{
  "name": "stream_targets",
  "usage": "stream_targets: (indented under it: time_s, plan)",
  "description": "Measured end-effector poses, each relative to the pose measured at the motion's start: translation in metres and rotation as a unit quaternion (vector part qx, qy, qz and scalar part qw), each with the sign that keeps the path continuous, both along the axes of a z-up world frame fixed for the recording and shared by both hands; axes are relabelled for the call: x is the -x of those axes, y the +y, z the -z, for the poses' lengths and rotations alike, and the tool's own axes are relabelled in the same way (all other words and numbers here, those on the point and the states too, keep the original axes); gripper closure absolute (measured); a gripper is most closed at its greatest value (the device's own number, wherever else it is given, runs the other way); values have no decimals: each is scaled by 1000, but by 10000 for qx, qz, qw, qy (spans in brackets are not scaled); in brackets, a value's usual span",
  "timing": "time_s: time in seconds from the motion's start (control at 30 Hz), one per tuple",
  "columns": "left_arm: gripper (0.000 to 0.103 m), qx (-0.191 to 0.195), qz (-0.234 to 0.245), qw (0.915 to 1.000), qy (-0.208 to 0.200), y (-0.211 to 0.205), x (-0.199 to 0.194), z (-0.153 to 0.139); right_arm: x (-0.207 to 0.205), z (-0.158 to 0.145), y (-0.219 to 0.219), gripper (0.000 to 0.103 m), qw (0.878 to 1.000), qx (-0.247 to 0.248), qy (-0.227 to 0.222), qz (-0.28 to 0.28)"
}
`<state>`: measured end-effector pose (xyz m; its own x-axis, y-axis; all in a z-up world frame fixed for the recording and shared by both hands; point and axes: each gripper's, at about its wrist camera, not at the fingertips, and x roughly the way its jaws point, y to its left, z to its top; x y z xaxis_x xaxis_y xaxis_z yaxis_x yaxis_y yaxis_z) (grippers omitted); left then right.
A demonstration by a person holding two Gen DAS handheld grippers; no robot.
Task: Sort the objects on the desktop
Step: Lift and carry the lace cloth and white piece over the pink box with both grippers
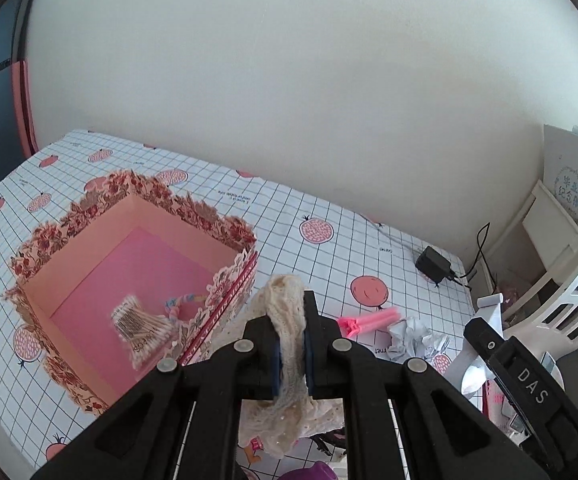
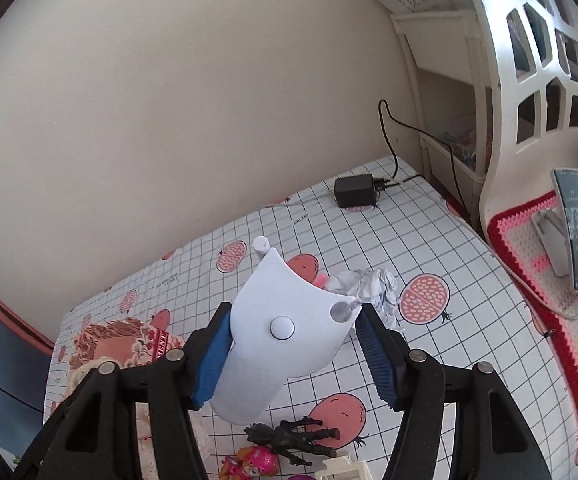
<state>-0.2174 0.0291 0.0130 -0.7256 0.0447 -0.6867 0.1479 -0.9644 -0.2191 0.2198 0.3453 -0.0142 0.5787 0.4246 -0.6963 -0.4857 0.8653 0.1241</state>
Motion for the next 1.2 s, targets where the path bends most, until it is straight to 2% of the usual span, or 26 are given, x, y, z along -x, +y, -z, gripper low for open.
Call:
stream_targets:
  time_s: [0.2,0.5,0.7,0.9,1.2]
  plan:
    - [94,25,-66,9996,259,-5,-3,-17,10,-15,2,38,9995,-157,-178,-225]
    - [94,214,-146,9989,383,3,8,-18,-4,-2,-3,38,9995,-187,52,-260]
    - [94,327,-80,9990,307,16,16,-12,-11,4,-5,38,9992,-257,146,-266]
    - [94,275,-36,9991,313,22,14,-14,-8,5,-3,38,9992,-263,124,-281]
    - [94,-48,-151,9990,419,-2,7,-23,15,-2,16,38,9990,-174,-122,-402]
